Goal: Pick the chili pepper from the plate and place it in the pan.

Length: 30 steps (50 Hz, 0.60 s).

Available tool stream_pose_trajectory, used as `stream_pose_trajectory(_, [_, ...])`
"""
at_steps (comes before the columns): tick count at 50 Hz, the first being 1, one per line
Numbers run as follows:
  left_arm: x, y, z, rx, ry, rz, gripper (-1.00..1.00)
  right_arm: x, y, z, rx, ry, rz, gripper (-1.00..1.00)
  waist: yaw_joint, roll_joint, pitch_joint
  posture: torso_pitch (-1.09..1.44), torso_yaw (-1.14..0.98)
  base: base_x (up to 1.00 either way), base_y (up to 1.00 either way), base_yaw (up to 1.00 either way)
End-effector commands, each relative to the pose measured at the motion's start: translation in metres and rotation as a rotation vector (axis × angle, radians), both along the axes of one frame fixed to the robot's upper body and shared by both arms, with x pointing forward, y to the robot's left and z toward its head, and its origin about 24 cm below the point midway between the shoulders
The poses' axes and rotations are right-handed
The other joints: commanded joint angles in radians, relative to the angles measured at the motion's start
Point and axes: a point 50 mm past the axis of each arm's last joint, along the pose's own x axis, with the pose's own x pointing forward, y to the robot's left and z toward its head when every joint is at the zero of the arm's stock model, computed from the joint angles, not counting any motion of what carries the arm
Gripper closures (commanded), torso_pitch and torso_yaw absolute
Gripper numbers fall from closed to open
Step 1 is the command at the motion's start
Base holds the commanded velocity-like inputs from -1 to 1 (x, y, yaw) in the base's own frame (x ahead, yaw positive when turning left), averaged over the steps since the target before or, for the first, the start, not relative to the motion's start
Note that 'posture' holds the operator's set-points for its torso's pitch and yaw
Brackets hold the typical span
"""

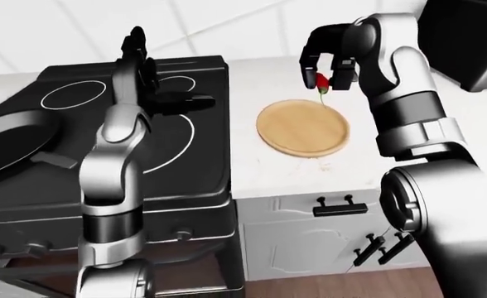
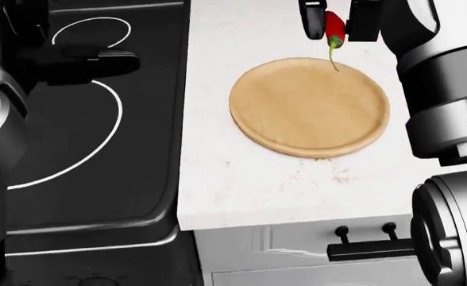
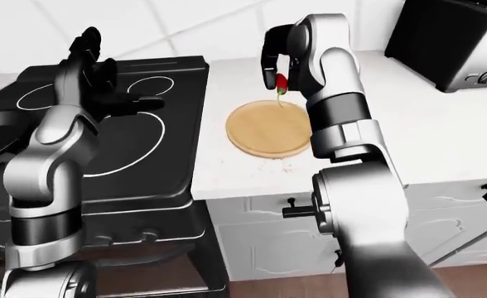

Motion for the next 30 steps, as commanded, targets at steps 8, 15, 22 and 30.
stream_pose_trajectory(8, [-0.0044, 0.0021, 0.0184, 0.004, -0.085, 0.007, -1.00, -0.0056, 0.0037, 0.0244, 0.006, -0.086, 0.016, 1.00, -0.006, -0.003, -0.039, 0.00, 0.00, -0.12, 0.00, 0.00])
stream_pose_trajectory(15, [-0.0042, 0.0021, 0.0183, 0.004, -0.085, 0.007, -1.00, -0.0059, 0.0028, 0.0255, 0.003, -0.087, 0.017, 1.00, 0.021, -0.095, -0.006, 0.00, 0.00, 0.00, 0.00, 0.00])
stream_pose_trajectory(22, [-0.0042, 0.0028, 0.0185, 0.003, -0.086, 0.009, -1.00, -0.0055, 0.0034, 0.0245, 0.007, -0.084, 0.017, 1.00, -0.003, -0.046, -0.006, 0.00, 0.00, 0.00, 0.00, 0.00])
stream_pose_trajectory(30, [-0.0046, 0.0027, 0.0197, 0.003, -0.089, 0.011, -1.00, -0.0054, 0.0020, 0.0247, 0.010, -0.088, 0.010, 1.00, -0.015, -0.026, -0.004, 0.00, 0.00, 0.00, 0.04, 0.00])
